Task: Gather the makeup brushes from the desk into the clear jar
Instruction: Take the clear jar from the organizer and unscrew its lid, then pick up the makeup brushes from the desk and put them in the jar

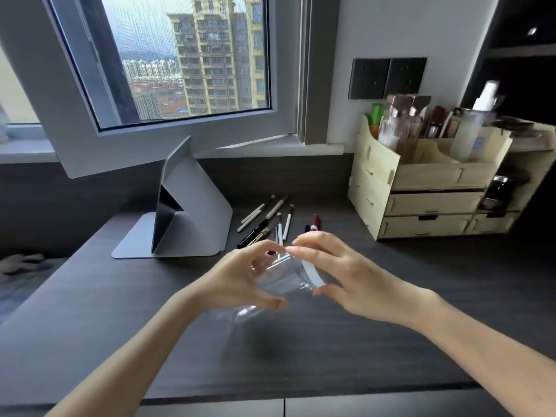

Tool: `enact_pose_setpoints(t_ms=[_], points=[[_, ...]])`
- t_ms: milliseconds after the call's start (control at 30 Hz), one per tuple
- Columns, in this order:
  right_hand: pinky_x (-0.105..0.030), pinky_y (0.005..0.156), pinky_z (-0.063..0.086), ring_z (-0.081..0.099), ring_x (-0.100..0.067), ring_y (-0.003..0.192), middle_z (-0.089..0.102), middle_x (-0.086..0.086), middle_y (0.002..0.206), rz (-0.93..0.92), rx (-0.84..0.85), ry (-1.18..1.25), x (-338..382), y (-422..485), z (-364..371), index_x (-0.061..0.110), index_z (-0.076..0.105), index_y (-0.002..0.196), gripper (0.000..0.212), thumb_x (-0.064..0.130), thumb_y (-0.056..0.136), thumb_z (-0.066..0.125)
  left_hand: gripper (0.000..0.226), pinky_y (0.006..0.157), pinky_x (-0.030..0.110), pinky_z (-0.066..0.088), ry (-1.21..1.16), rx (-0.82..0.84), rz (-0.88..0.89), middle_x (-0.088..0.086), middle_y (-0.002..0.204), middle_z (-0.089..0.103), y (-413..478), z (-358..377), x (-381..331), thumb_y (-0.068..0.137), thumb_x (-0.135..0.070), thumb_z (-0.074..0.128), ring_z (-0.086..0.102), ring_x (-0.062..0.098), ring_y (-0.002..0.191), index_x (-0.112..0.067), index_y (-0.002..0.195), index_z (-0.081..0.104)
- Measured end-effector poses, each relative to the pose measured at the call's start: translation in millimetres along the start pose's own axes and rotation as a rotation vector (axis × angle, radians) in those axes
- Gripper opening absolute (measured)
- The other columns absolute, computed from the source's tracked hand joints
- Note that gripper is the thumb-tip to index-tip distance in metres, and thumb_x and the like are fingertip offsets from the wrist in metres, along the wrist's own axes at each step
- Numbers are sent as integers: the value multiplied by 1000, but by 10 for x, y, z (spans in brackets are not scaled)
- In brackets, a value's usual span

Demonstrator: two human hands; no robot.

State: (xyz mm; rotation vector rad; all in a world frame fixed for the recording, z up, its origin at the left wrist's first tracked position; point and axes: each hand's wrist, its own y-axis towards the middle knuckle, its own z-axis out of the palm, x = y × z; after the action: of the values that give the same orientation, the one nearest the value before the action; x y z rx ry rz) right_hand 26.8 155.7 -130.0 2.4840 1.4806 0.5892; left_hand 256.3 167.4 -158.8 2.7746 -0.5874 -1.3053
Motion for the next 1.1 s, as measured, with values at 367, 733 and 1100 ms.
enact_pose_setpoints(t_ms=[367,733,1100], points=[[-31,86,48,59,-28,103,58,-11,110,780,-467,480,-971,-353,392,10,52,103,41,21,73,78,77,74,33,57,-762,-501,-115,-2,106,74,-28,-366,199,60,-30,83,71,18,94,-18,126,46],[-31,89,39,54,-24,112,61,-3,119,788,-296,-84,-1008,-168,422,11,57,113,40,34,82,65,51,64,16,53,-704,-768,36,-5,100,66,-88,-364,466,55,-47,79,65,2,87,-37,99,55],[-36,81,46,58,-33,110,61,-13,120,1139,-177,-88,-1467,1262,611,8,46,118,47,44,88,53,65,89,48,48,-225,-1027,145,-6,119,57,-148,-241,678,63,-45,77,57,29,106,-41,120,46]])
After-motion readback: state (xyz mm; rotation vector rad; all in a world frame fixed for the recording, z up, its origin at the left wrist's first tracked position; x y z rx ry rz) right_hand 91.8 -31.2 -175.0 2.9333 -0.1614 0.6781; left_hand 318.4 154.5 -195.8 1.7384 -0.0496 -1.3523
